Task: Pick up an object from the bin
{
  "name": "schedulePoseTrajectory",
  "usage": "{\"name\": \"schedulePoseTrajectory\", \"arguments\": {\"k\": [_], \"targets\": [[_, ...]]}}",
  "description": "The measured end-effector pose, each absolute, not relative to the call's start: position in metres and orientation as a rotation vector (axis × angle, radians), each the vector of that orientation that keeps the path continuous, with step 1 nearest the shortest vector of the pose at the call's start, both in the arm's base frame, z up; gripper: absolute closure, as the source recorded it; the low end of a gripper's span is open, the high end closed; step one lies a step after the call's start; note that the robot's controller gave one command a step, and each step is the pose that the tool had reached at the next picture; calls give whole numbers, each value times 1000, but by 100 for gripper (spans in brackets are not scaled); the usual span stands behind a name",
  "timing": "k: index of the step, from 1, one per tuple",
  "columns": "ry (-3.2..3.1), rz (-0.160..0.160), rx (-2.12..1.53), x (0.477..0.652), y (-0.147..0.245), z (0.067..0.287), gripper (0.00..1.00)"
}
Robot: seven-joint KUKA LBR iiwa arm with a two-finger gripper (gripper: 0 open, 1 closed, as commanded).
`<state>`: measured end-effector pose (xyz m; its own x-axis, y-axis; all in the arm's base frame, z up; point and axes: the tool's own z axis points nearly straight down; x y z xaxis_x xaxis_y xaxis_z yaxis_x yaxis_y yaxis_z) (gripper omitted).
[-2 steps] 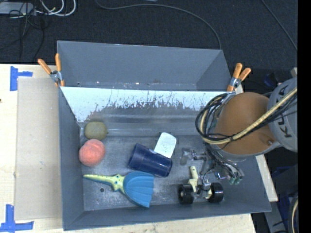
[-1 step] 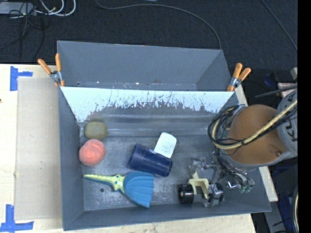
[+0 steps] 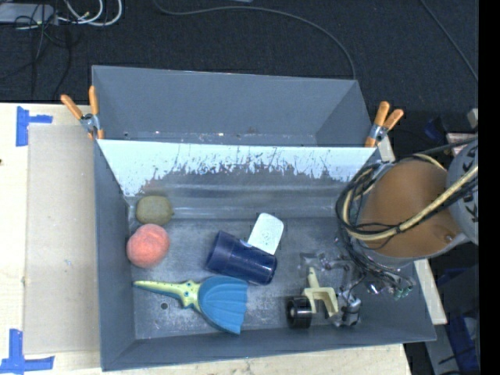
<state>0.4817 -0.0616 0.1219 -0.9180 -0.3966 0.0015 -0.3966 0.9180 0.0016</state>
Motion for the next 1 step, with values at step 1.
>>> {"name": "schedulePoseTrajectory", "arguments": {"k": [1], "targets": [[-3030,-6,815,491,-94,94,0]]}}
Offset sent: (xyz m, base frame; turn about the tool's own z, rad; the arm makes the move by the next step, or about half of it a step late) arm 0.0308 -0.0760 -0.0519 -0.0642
